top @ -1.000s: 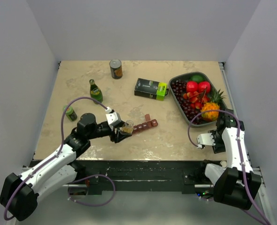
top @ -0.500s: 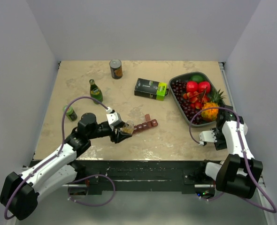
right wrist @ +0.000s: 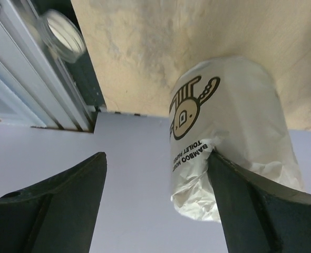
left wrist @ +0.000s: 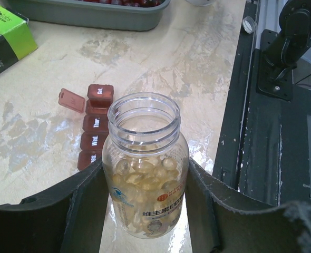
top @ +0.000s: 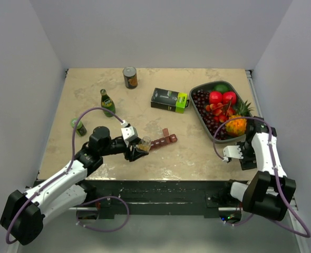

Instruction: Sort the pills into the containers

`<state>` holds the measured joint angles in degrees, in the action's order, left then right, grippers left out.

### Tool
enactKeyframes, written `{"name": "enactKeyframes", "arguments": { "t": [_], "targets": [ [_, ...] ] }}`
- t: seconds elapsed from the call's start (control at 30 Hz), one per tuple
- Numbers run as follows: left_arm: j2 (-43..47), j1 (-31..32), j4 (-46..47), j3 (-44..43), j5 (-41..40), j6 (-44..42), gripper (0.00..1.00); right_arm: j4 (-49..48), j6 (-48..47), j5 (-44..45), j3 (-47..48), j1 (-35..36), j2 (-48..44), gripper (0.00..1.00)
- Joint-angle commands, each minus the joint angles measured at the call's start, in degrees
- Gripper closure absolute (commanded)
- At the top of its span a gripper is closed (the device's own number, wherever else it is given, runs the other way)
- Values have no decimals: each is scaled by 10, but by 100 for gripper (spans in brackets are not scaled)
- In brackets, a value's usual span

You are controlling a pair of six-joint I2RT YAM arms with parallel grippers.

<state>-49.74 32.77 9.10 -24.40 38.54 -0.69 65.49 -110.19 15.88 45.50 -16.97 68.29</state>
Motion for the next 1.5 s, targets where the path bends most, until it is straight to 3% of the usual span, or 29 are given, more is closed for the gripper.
{"name": "enactKeyframes", "arguments": {
  "t": [0.0,0.2,0.3,0.6,0.73,0.9,1.07,1.47],
  "targets": [
    [2,3,30,-13,9,-12,100,43,-25,-287,-4,45,54,18],
    [1,3,29,-13,7,-12,100,-23,202,-380,54,100,46,18],
    [0,3,28,-13,7,-13,100,-2,209,-380,57,104,36,19],
    [1,3,22,-13,8,-19,100,67,135,-199,-16,95,12,26],
    [-1,3,19,-16,11,-19,100,7,83,-119,-60,19,38,27],
    [-2,2,19,-15,12,-21,100,-21,58,-99,-73,-25,82,29],
    [-12,3,18,-17,15,-21,100,-72,24,-72,-119,-43,65,28],
    [-16,3,17,-17,18,-20,100,-49,-29,-42,-129,-81,53,31]
  ]
}}
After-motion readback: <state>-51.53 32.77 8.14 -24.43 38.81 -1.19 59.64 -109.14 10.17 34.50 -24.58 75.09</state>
